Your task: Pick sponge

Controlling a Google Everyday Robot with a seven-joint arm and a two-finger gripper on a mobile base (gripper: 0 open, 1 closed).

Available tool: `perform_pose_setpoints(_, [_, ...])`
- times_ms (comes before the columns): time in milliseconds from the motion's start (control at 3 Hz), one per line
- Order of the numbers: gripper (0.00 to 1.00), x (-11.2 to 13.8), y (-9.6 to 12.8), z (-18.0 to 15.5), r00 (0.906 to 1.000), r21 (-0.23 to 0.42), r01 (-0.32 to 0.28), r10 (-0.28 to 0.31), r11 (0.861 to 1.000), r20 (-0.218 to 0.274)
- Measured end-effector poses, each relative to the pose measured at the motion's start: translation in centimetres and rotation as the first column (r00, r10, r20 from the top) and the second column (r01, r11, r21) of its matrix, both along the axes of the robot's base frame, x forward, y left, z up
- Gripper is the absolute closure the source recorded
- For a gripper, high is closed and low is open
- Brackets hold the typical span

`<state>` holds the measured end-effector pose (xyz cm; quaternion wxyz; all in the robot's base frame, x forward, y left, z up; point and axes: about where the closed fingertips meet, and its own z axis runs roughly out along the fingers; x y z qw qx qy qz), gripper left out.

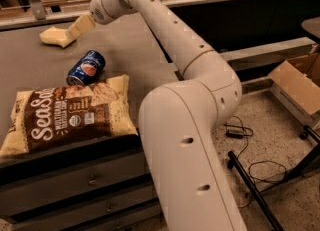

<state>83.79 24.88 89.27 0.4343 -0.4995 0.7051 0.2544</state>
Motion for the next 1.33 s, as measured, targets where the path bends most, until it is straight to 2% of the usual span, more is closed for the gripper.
perform_pose_setpoints(667, [0.00, 0.4, 4.6, -2.7, 0.9982, 0.005, -0.059, 0.059, 0.998, 0.007])
perform_pose_setpoints(1000, [0.00, -0.7, 7.3, -4.1, 0.9943, -0.034, -0.107, 0.106, 0.994, -0.008])
perform_pose_setpoints(1333, [0.00, -1.1, 8.4, -5.2, 0.9928, -0.060, -0.117, 0.116, 0.991, -0.032])
